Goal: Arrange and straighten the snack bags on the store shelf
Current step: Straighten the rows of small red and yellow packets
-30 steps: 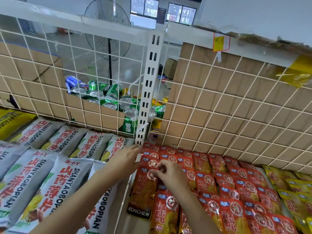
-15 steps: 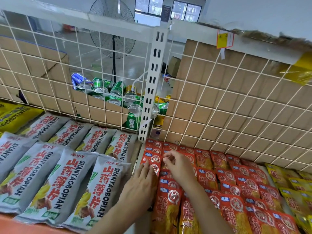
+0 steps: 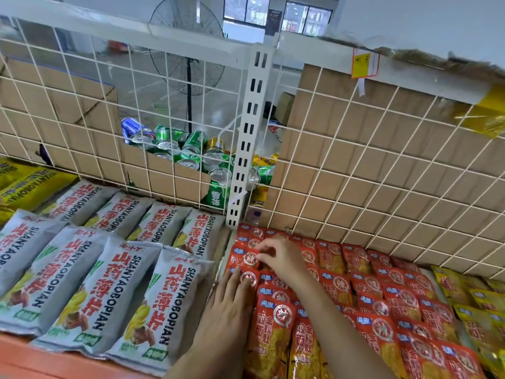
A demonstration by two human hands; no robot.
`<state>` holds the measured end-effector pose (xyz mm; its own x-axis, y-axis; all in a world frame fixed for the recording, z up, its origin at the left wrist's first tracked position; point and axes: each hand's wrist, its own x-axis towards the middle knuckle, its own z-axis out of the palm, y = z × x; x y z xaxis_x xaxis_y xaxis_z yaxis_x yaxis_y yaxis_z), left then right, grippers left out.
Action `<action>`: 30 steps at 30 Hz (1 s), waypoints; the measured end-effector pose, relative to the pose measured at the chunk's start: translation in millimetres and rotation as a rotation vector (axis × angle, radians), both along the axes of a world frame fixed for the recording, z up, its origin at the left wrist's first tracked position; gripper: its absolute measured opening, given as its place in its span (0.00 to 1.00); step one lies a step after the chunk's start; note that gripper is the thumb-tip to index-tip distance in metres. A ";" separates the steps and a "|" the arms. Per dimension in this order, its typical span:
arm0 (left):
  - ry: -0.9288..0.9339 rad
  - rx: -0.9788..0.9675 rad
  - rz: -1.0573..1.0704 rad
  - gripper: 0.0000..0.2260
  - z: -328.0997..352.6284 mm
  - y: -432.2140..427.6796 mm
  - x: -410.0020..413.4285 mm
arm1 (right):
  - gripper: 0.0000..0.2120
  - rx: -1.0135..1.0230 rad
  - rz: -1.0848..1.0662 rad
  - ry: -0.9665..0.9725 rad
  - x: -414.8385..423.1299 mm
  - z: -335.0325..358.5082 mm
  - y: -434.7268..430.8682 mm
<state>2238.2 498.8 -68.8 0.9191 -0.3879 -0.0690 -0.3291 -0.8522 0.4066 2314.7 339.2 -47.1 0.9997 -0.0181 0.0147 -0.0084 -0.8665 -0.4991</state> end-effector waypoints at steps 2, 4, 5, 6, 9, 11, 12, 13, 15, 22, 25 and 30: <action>-0.011 -0.011 0.019 0.32 -1.8 -0.3 -0.6 | 0.10 -0.003 0.005 -0.002 -0.3 0.9 0.0; -0.109 0.014 0.017 0.36 -1.2 -0.2 -0.5 | 0.09 -0.005 0.012 -0.005 -0.5 2.3 -0.5; -0.138 0.025 0.023 0.37 -0.2 0.2 -0.3 | 0.09 -0.007 0.017 0.000 -0.5 3.1 -0.6; -0.123 0.010 0.015 0.38 -0.3 0.6 -0.5 | 0.08 -0.009 0.024 0.011 -0.4 4.0 -1.0; -0.008 -0.012 -0.032 0.40 0.1 1.9 -3.6 | 0.07 -0.010 0.024 0.034 2.0 5.9 -1.1; -0.062 -0.083 -0.012 0.39 -1.9 4.4 -1.9 | 0.07 -0.005 0.018 0.036 4.1 7.2 0.4; -0.081 -0.087 0.000 0.38 -3.7 5.1 -1.1 | 0.06 -0.002 0.022 0.036 5.1 7.5 1.2; -0.105 -0.059 -0.012 0.36 -4.9 5.2 -0.7 | 0.05 0.000 0.029 0.037 5.7 8.0 2.1; -0.109 -0.032 -0.006 0.31 -1.7 7.1 0.1 | 0.04 0.003 0.044 0.041 5.8 9.5 3.6; -0.048 0.004 -0.044 0.50 -7.8 10.6 -3.1 | 0.03 -0.011 0.088 0.070 3.1 16.6 5.2; 0.009 0.006 -0.054 0.45 1.2 9.2 -6.5 | 0.03 -0.021 0.094 0.072 3.2 17.8 6.8; -0.016 0.037 -0.051 0.46 -0.5 10.9 -7.8 | 0.05 -0.037 0.035 0.048 3.2 14.2 8.7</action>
<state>2230.4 509.6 -69.2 0.8994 -0.4314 -0.0700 -0.3783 -0.8487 0.3697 2318.0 347.9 -32.9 0.9993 0.0165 -0.0334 -0.0010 -0.8847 -0.4663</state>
